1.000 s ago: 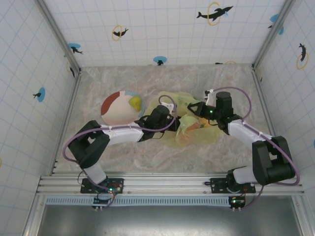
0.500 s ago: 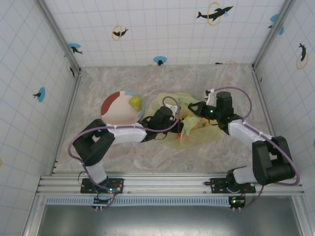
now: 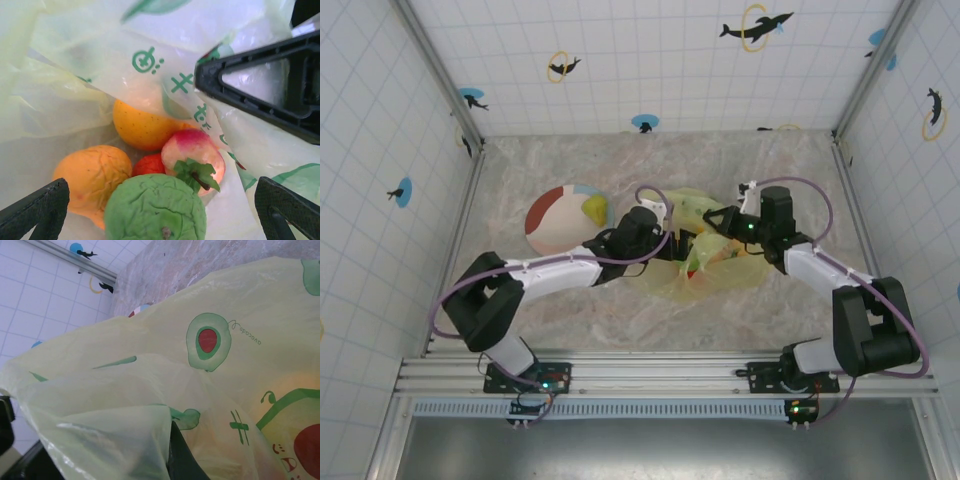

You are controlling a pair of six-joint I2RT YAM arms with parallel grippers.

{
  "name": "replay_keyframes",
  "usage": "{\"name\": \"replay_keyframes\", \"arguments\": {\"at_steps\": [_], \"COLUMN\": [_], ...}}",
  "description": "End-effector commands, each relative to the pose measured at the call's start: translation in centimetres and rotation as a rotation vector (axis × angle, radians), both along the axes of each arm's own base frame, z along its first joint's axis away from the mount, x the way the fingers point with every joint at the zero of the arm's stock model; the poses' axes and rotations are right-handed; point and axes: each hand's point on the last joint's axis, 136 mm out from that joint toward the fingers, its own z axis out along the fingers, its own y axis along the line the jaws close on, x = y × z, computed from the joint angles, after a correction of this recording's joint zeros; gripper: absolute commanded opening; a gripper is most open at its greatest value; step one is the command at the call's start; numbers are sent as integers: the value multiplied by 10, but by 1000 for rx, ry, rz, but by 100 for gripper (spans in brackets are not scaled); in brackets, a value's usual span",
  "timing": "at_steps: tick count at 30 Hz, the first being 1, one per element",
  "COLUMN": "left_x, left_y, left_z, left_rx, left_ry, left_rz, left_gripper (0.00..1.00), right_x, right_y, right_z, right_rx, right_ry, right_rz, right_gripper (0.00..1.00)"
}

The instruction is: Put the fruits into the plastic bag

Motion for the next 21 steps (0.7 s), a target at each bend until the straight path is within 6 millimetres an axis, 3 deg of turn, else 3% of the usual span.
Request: {"name": "replay_keyframes", "arguments": {"at_steps": [1,13,21], "left_x": [-5,-57,-69], "left_y": [17,64,104], "left_z": [-2,3,11], "left_rx": [53,107,121], "left_ry": [-20,-29,-105], "left_rz": [0,-108,-99], "left_gripper": [97,96,95], "right_x": [0,-1,-1], "right_y": [-5,-10,-8], "right_z": [5,0,-6], "right_rx": [4,6,13], "right_ry": [-36,-25,-7], "right_rz": [-6,-11,-9], "right_gripper": [0,0,0]}}
